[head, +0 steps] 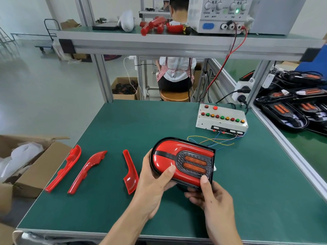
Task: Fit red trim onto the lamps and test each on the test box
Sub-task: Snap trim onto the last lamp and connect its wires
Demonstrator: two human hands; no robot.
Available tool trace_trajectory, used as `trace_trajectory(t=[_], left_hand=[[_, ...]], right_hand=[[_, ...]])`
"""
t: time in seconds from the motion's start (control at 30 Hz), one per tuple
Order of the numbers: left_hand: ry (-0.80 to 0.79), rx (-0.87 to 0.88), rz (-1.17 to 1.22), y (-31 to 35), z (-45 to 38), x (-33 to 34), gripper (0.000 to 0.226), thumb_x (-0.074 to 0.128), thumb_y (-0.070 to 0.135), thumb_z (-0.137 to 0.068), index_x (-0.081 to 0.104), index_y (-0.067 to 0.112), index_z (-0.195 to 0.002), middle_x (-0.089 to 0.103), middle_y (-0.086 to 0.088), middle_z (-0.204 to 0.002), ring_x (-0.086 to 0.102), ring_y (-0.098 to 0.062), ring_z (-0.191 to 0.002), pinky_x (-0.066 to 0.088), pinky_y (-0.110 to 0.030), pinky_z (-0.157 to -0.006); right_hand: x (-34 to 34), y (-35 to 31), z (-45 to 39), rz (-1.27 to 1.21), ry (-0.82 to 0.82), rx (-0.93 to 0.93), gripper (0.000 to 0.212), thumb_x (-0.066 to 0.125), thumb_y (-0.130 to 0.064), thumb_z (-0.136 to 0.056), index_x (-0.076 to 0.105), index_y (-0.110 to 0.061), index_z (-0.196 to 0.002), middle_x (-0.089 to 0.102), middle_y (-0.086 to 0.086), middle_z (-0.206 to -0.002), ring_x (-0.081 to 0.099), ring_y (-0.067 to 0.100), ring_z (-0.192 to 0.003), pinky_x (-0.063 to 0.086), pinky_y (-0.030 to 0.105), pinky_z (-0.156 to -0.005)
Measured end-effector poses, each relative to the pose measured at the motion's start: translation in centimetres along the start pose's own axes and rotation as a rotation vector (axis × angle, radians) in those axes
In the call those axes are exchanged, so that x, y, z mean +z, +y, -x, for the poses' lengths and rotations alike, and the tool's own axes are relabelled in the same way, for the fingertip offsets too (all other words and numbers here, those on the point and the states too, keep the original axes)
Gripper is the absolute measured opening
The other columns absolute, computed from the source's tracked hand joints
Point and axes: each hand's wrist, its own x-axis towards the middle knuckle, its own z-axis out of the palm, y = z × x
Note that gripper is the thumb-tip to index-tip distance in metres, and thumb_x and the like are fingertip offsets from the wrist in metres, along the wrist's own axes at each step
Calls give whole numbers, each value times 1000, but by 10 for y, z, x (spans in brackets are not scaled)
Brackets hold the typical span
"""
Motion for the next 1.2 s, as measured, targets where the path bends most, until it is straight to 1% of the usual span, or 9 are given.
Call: trace_trajectory(t=[0.37,0.47,0.53,0.63,0.7,0.8,0.87,0.97,1.2], left_hand=[[-6,13,2,-1,1,-3,74,89,25,-74,51,30,-138,70,-8,-128,67,-30,-120,59,-51,-92],[-13,38,-38,-1,2,-8,72,88,26,-73,53,40,-135,70,-4,-129,67,-27,-120,59,-50,-91],[-27,58,-91,0,3,-11,70,86,22,-78,52,46,-134,70,-1,-128,69,-25,-117,61,-43,-86],[-30,81,-194,3,5,-15,71,84,19,-80,49,40,-138,70,1,-127,68,-24,-117,59,-45,-90],[-39,111,-277,4,8,-15,72,84,18,-79,48,32,-139,70,1,-126,67,-22,-117,55,-49,-100],[-121,156,-363,6,13,-12,66,83,12,-83,49,26,-137,70,0,-127,67,-20,-118,54,-33,-100],[-172,166,-385,9,14,-9,65,80,5,-85,48,25,-138,68,-1,-129,65,-20,-120,51,-26,-99],[-225,179,-407,12,12,-8,67,76,-2,-86,47,24,-140,67,0,-132,63,-18,-124,49,-23,-100],[-270,196,-444,16,4,-9,67,78,4,-86,49,31,-140,64,2,-136,60,-17,-129,47,-26,-105]], right_hand=[[-2,-5,6,53,-27,59,50,64,-50,-80,70,-8,-106,78,16,-86,78,33,-77,61,26,-60],[-3,-13,11,243,-10,122,60,61,-68,-77,71,-14,-101,79,8,-80,77,28,-70,59,35,-63],[-9,-20,15,582,143,28,75,45,-94,-71,67,-27,-92,74,-4,-68,71,15,-62,52,37,-71],[-9,-40,17,826,381,-342,64,44,-95,-68,54,-37,-95,56,-12,-79,59,10,-75,47,40,-77],[4,-55,7,896,249,-646,50,57,-77,-75,59,-38,-106,54,-13,-103,56,16,-100,45,41,-90],[34,-83,-15,1143,-56,-831,65,53,-73,-79,64,-29,-126,53,-7,-129,43,20,-127,34,42,-107],[51,-102,-33,1313,-325,-718,71,47,-81,-74,61,-36,-126,56,-13,-126,48,13,-124,38,41,-106],[64,-122,-60,1393,-689,-398,62,57,-85,-67,65,-36,-103,69,-17,-98,64,6,-93,55,40,-88],[62,-119,-74,1087,-809,-318,33,81,-56,-78,72,-30,-96,75,-13,-89,68,0,-78,55,23,-75]])
